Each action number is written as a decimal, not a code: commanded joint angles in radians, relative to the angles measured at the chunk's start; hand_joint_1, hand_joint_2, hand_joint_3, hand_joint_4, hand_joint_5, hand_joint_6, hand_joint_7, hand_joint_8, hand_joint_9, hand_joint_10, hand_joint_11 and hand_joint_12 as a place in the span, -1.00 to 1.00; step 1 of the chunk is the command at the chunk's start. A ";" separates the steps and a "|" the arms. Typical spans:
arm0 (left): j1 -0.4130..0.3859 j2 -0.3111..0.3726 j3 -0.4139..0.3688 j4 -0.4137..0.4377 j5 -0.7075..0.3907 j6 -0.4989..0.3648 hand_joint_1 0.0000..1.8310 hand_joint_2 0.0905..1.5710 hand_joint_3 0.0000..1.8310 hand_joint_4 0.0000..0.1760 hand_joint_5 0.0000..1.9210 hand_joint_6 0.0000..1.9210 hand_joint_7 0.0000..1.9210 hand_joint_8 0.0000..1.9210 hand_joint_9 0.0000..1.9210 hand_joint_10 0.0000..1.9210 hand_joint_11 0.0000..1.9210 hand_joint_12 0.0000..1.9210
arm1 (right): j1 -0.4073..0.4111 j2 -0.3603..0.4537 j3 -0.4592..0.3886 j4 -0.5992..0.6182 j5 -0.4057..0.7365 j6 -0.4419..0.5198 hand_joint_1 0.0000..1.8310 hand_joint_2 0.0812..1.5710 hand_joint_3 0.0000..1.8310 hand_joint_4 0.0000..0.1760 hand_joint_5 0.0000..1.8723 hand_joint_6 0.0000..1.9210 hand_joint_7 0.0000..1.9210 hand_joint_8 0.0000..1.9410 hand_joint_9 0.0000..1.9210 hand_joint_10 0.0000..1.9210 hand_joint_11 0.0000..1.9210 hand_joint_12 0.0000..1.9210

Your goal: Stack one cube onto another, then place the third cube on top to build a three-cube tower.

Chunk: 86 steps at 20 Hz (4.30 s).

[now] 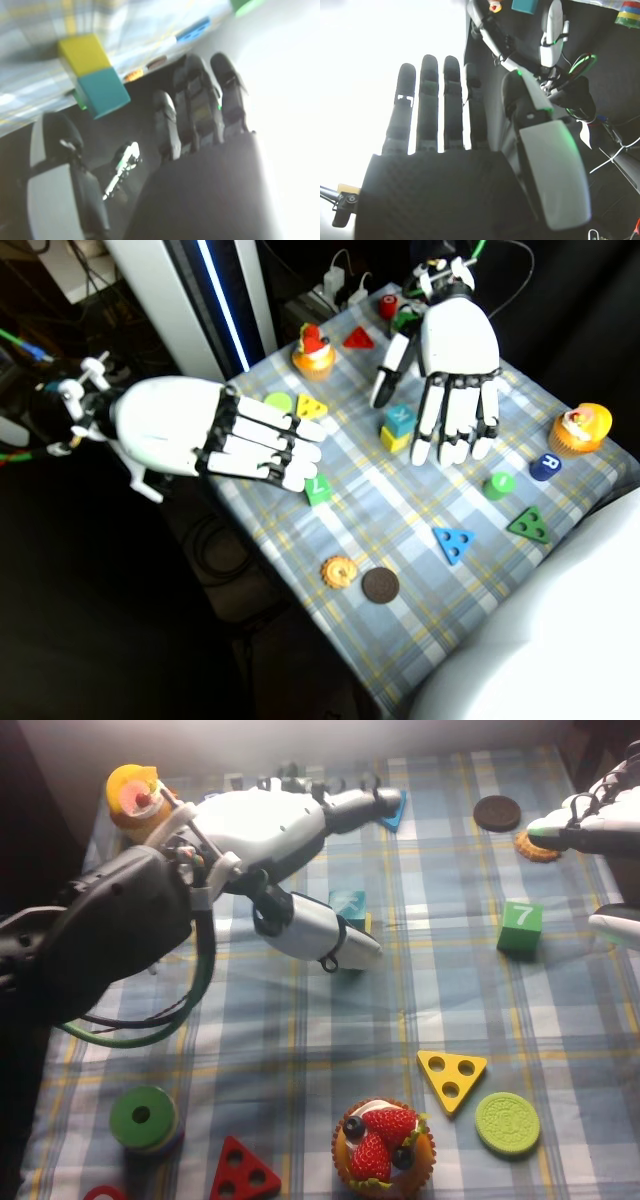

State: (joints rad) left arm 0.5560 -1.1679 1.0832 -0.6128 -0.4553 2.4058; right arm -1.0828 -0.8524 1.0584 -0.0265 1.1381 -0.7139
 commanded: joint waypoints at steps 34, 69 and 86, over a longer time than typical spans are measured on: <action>0.338 0.388 -0.360 0.190 -0.777 -0.538 -0.20 -0.08 -1.00 1.00 -0.97 -1.00 -0.89 -1.00 -0.89 -1.00 -0.89 -0.91 | 0.214 -0.223 0.214 0.070 -0.331 -0.085 0.04 0.14 -1.00 -1.00 -0.12 -1.00 -0.35 -1.00 -0.47 -0.99 -1.00 0.15; 0.354 0.417 -0.322 0.157 -0.685 -0.538 -0.21 -0.11 -1.00 1.00 -0.94 -1.00 -0.88 -1.00 -0.84 -1.00 -1.00 -0.47 | 0.545 -0.417 0.368 -0.514 -0.315 0.346 0.28 0.33 -1.00 -1.00 0.13 -0.12 -0.19 -1.00 -0.40 -1.00 -1.00 0.11; 0.352 0.416 -0.321 0.161 -0.685 -0.538 -0.22 -0.11 -1.00 1.00 -0.95 -1.00 -0.89 -1.00 -0.86 -1.00 -1.00 -0.50 | 0.545 -0.437 0.378 -0.540 -0.354 0.349 0.23 0.36 -1.00 -1.00 0.09 -0.05 -0.25 -1.00 -0.45 -1.00 -1.00 0.08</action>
State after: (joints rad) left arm 0.9161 -0.7555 0.7586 -0.4808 -1.0245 1.8751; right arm -0.5552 -1.2865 1.4353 -0.6041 0.6865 -0.3702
